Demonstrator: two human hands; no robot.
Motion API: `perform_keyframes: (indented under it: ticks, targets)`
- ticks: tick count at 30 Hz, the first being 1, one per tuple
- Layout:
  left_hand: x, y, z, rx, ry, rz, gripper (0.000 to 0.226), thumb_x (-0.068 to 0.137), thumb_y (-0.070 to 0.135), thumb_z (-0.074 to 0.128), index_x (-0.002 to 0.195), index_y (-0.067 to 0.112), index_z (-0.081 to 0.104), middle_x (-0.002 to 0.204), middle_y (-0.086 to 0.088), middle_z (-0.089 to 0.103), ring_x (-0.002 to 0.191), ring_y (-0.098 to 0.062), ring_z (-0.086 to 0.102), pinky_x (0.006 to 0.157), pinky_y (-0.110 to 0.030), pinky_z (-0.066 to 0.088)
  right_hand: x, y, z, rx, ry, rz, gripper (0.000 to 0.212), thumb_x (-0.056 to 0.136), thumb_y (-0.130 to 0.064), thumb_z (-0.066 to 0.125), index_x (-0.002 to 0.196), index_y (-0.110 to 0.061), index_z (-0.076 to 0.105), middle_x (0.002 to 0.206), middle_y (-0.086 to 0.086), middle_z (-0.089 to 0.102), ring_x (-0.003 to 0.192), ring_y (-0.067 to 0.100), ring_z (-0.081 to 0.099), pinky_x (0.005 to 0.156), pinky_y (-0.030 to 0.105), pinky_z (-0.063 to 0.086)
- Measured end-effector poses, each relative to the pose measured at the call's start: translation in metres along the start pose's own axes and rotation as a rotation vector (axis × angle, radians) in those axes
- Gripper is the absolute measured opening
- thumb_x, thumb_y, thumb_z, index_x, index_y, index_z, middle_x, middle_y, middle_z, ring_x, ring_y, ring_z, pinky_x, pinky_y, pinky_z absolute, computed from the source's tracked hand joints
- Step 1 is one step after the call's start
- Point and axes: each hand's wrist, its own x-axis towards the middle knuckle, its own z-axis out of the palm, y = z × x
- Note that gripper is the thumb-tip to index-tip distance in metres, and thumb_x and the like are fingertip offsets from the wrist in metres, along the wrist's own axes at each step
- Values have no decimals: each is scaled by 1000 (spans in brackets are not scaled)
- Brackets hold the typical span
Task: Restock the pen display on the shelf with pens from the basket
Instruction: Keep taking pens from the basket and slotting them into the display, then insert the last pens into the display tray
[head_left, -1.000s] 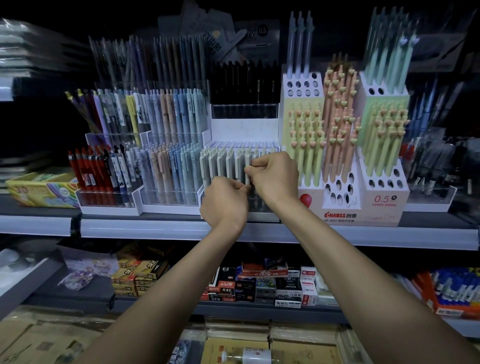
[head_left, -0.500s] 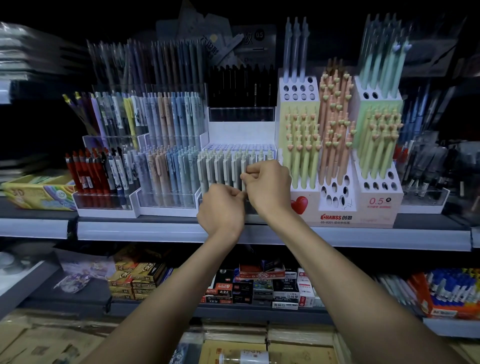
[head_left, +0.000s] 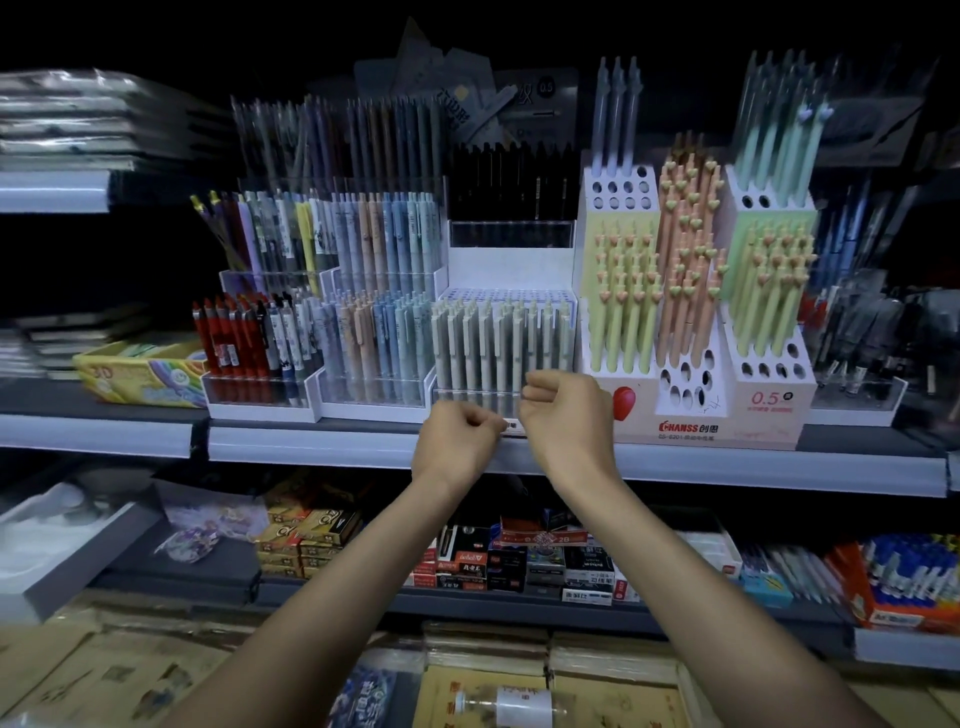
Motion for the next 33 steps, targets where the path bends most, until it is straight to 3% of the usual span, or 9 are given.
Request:
perform_keyframes:
  ticks: [3,8,11,13,15,17,21,26,33]
  targets:
    - [-22,-11,-18,-80,-88,35,18,99,19,64,91,13,78,86,-1,76,87,-20,69,89,-38,56,-25,8,-5,-82,-94,-30,41,92,-9,69,132,-13,67,117,4,73,111,19,68,100,32,54]
    - [-53,-48,-57,265,-180,176,47,86,71,49,106,36,73,103,19,74,99,-7,69,92,-41,57,-70,26,-2,-233,-248,9,45,85,-18,78,129,-22,69,110,-2,71,99,15,68,88,28,55]
    - [-63,-79,-81,478,-245,239,69,87,79,44,140,38,59,139,11,63,126,-12,59,105,-44,50,-95,35,5,-355,-298,18,55,83,-36,81,135,-27,64,127,0,66,114,19,64,97,32,53]
    - [-68,-100,-94,561,-274,272,78,90,82,39,153,38,44,155,6,50,140,-17,48,112,-47,44,-110,40,11,-448,-361,25,71,82,-50,78,145,-29,53,143,4,54,135,26,51,110,37,45]
    - [-74,-119,-103,654,-311,282,93,83,92,25,160,42,30,166,5,34,152,-20,32,121,-51,33,-123,43,17,-551,-438,49,89,81,-66,71,156,-34,35,164,11,30,156,36,15,125,46,21]
    - [-80,-137,-109,739,-333,291,100,76,98,17,163,47,14,173,7,17,159,-22,14,126,-56,19,-133,46,23,-638,-491,74,107,77,-81,62,162,-38,14,172,12,-3,156,38,-19,127,53,-1]
    - [-94,-169,-116,819,-350,354,98,81,96,24,160,51,-12,175,8,-2,161,-23,-2,127,-59,8,-153,61,28,-754,-528,119,127,66,-100,45,160,-41,-14,165,6,-35,147,36,-40,123,57,-14]
    - [-110,-202,-109,875,-439,351,98,83,94,26,158,50,-19,174,5,-12,160,-26,-12,126,-63,4,-179,88,31,-853,-570,118,134,59,-107,35,154,-40,-32,158,4,-46,143,36,-45,122,57,-18]
    - [-134,-261,-83,877,-493,320,106,68,101,-3,156,47,-28,172,7,-19,160,-26,-17,125,-62,-1,-219,148,63,-896,-694,105,136,63,-103,40,151,-36,-37,161,7,-42,147,38,-40,123,60,-13]
